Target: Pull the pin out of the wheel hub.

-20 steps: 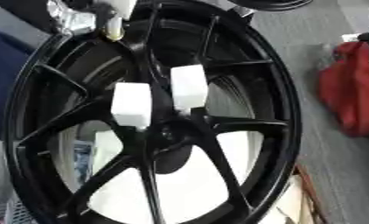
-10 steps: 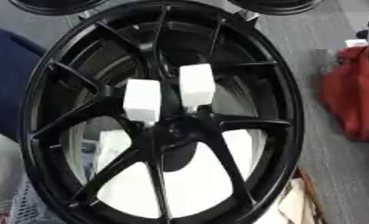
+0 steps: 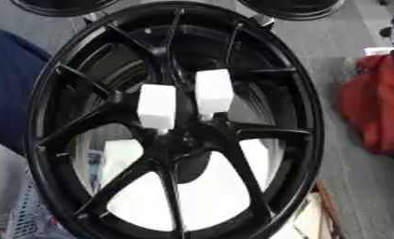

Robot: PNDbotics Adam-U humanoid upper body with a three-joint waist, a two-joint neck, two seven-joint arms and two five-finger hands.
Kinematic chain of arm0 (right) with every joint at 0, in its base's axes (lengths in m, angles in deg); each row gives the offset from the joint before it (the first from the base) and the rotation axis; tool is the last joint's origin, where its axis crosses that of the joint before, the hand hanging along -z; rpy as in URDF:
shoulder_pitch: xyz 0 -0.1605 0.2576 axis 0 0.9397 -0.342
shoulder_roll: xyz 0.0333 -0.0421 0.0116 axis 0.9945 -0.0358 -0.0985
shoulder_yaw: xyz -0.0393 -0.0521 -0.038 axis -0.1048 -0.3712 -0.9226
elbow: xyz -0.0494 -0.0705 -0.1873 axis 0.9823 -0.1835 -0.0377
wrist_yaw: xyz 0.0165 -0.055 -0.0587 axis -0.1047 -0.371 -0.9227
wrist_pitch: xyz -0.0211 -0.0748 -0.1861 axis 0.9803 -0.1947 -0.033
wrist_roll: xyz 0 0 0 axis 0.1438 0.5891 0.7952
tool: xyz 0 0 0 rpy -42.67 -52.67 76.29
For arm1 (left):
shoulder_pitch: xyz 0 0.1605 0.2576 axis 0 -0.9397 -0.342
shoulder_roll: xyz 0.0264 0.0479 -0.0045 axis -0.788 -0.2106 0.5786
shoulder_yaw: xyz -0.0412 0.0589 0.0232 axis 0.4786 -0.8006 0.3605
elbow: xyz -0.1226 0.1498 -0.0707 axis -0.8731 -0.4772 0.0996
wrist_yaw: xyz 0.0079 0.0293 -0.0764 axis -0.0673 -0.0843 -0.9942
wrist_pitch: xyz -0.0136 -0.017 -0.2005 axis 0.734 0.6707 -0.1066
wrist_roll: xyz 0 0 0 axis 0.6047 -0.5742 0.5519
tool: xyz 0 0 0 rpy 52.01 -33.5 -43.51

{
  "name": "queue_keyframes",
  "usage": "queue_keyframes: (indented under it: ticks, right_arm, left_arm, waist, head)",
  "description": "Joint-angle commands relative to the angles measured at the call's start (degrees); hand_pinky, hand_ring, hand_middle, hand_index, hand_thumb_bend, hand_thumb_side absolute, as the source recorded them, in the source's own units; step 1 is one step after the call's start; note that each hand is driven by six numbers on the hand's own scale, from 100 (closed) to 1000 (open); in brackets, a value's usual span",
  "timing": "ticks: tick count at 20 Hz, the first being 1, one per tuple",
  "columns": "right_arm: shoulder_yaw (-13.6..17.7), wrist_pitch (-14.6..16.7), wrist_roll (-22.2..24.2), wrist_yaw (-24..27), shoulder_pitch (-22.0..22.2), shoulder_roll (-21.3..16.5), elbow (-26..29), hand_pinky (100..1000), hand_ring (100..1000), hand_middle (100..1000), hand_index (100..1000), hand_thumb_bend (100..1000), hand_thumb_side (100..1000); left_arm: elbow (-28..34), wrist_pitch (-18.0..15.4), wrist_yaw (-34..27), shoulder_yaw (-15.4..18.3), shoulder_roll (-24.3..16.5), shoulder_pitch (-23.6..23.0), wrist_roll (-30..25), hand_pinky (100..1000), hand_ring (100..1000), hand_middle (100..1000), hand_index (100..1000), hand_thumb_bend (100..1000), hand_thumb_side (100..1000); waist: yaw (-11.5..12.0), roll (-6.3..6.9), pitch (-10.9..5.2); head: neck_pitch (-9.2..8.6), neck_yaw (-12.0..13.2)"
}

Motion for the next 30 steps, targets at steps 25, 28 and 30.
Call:
queue_keyframes:
  ticks: [25, 28, 30]
  right_arm:
    - [1.21, 0.35, -0.45, -0.89, -0.7, -0.97, 1.01, 766, 632, 715, 900, 100, 558]
    - [1.0, 0.38, -0.07, -0.97, -1.19, -1.35, 1.01, 766, 633, 716, 900, 100, 556]
    - [0.99, 0.44, 0.12, -1.18, -1.5, -1.61, 1.01, 766, 634, 716, 899, 100, 556]
  left_arm:
    - [1.59, -3.47, -1.06, 6.0, -2.82, -7.14, 1.13, 897, 621, 721, 863, 100, 757]
    - [5.54, -3.95, -3.61, 6.48, -1.29, -7.36, 3.09, 875, 583, 700, 855, 100, 791]
    - [8.39, -5.42, -5.38, 6.87, 0.83, -7.69, 3.78, 874, 579, 697, 853, 100, 787]
  waist:
    - [0.82, -0.25, -2.63]
    - [0.88, -0.42, -2.54]
    - [0.97, -0.52, -2.4]
  head:
    - [-0.56, -0.53]
    - [-0.64, -0.48]
    - [-0.77, -0.47]
